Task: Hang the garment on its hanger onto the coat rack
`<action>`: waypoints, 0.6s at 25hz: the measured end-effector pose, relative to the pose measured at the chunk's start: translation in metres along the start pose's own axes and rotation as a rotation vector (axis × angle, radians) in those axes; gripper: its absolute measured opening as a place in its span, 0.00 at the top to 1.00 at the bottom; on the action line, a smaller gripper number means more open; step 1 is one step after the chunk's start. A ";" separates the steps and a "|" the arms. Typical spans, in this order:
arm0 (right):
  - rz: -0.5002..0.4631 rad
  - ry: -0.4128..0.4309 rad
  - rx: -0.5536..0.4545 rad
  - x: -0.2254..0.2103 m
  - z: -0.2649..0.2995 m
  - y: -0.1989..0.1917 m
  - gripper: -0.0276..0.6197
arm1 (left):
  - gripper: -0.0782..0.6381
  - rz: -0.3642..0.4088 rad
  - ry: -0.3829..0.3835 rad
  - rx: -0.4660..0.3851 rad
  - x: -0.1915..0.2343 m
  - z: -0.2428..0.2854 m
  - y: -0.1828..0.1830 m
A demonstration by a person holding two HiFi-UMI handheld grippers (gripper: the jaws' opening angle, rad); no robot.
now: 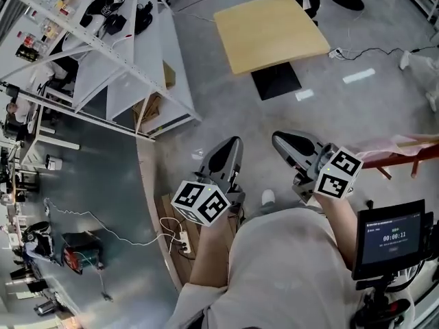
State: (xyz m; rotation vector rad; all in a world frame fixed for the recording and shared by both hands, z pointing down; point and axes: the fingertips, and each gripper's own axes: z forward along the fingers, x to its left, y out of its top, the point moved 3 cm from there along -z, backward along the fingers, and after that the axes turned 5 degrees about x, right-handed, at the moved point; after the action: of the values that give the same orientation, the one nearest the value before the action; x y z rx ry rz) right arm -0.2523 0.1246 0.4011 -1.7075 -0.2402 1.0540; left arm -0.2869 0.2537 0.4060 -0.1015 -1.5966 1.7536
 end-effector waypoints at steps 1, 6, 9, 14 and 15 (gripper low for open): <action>-0.004 0.007 0.003 -0.002 0.004 -0.002 0.94 | 0.88 0.001 0.002 0.001 0.003 -0.001 -0.002; -0.024 -0.003 0.025 0.006 -0.008 0.005 0.94 | 0.88 -0.023 -0.022 -0.005 -0.015 0.002 -0.001; -0.024 -0.025 0.016 0.001 -0.020 0.003 0.94 | 0.88 -0.031 -0.049 -0.001 -0.019 0.010 -0.004; -0.019 -0.063 -0.007 -0.011 -0.049 0.007 0.94 | 0.88 0.032 -0.049 0.069 -0.042 0.034 -0.019; -0.017 -0.068 -0.011 -0.013 -0.052 0.007 0.94 | 0.88 0.054 -0.045 0.089 -0.044 0.039 -0.023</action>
State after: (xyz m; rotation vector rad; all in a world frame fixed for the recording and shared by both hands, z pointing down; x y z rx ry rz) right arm -0.2241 0.0788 0.4046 -1.6784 -0.3042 1.1010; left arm -0.2649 0.1958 0.4165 -0.0627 -1.5581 1.8781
